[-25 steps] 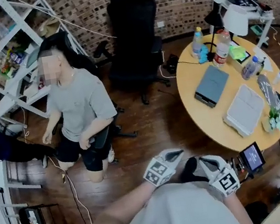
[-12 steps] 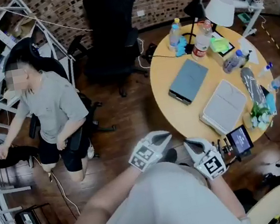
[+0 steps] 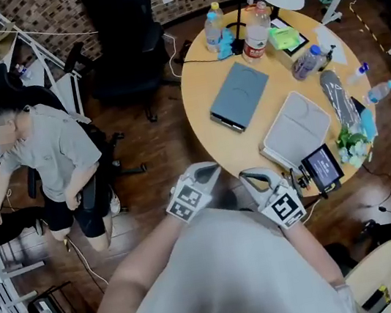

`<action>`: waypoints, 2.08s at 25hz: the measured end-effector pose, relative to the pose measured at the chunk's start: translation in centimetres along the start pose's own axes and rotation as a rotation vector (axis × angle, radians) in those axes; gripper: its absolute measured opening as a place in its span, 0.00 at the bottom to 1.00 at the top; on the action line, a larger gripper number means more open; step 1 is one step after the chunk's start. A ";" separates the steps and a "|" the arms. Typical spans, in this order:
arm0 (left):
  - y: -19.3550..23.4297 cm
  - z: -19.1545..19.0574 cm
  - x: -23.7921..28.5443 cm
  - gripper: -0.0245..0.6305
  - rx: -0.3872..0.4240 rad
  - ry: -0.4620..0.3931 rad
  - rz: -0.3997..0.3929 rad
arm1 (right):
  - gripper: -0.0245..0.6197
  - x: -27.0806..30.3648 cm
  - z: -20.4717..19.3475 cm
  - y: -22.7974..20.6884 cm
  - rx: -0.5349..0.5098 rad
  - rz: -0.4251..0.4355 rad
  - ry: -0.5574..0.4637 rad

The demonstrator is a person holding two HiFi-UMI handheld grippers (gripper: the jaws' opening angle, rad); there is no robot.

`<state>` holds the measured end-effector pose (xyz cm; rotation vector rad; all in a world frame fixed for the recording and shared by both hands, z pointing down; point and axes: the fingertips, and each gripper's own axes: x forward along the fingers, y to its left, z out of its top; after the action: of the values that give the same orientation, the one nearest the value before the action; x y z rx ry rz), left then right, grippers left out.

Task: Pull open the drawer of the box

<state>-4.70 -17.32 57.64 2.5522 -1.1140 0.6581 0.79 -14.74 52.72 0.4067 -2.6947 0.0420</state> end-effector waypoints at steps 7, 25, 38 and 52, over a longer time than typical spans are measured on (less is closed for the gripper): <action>3.6 -1.0 3.5 0.05 0.180 0.095 0.104 | 0.05 0.5 -0.3 -1.4 -0.017 0.005 0.051; 10.4 -4.3 14.1 0.16 0.819 0.396 0.125 | 0.05 0.6 -1.5 -3.5 0.035 -0.093 0.136; 10.6 -4.6 17.2 0.19 1.101 0.474 0.121 | 0.05 -1.8 -1.2 -4.8 0.061 -0.202 0.151; 8.6 -7.0 13.5 0.11 1.097 0.520 0.052 | 0.05 -1.4 -0.5 -4.4 0.034 -0.176 0.124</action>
<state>-5.08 -28.45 71.10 2.7617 -0.7032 2.2824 3.50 -18.52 52.41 0.6287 -2.5293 0.0606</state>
